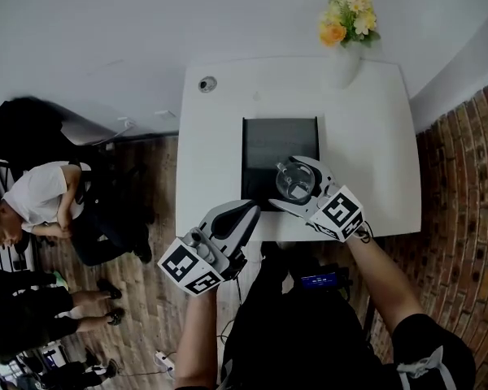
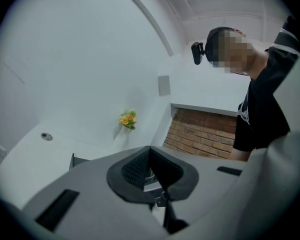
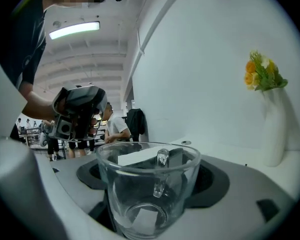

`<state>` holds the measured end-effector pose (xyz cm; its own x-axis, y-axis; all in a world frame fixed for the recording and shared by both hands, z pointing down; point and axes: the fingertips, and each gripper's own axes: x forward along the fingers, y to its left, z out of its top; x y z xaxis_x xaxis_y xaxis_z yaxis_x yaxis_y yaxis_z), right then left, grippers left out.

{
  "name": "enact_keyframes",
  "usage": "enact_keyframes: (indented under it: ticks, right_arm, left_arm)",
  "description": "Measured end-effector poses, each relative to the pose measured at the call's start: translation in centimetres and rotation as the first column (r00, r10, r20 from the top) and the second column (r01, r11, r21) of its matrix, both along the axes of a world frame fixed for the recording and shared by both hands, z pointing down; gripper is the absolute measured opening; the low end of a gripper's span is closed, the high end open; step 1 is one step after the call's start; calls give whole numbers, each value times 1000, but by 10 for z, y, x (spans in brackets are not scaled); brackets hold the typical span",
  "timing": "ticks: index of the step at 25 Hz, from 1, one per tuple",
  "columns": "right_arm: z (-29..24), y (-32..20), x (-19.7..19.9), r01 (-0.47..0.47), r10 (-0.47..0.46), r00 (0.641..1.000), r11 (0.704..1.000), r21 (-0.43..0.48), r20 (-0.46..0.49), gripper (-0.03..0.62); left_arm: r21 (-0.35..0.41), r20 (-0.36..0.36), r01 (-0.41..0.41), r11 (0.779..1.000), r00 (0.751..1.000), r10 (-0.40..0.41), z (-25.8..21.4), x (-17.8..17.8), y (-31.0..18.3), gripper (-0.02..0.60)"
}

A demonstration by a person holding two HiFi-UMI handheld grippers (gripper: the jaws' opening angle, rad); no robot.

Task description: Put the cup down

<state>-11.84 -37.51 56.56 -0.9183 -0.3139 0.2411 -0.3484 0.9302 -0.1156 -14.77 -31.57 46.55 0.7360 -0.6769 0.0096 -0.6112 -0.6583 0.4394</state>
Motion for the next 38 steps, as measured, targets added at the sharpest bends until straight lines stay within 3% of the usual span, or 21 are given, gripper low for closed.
enact_keyframes:
  ticks: [9, 19, 23, 27, 29, 38]
  right_arm:
    - [9, 12, 11, 40, -29, 996, 992, 118, -89, 430]
    - [9, 16, 12, 44, -30, 996, 986, 162, -86, 430]
    - [7, 15, 13, 58, -44, 995, 985, 162, -86, 433]
    - [1, 13, 19, 42, -33, 997, 990, 134, -64, 499]
    - [3, 16, 24, 42, -32, 996, 991, 125, -78, 502]
    - [-9, 22, 61, -45, 47, 997, 998, 43, -56, 502]
  left_arm:
    - [-8, 2, -15, 1000, 1000, 15, 2, 5, 2, 8]
    - [-9, 21, -4, 1000, 1000, 4, 3, 5, 5, 8]
    - [-13, 30, -3, 1000, 1000, 4, 5, 6, 5, 9]
    - [-18, 49, 5, 1000, 999, -4, 8, 7, 3, 23]
    - [-18, 54, 7, 1000, 999, -6, 8, 7, 3, 67]
    - [-18, 65, 14, 1000, 998, -13, 11, 8, 2, 72]
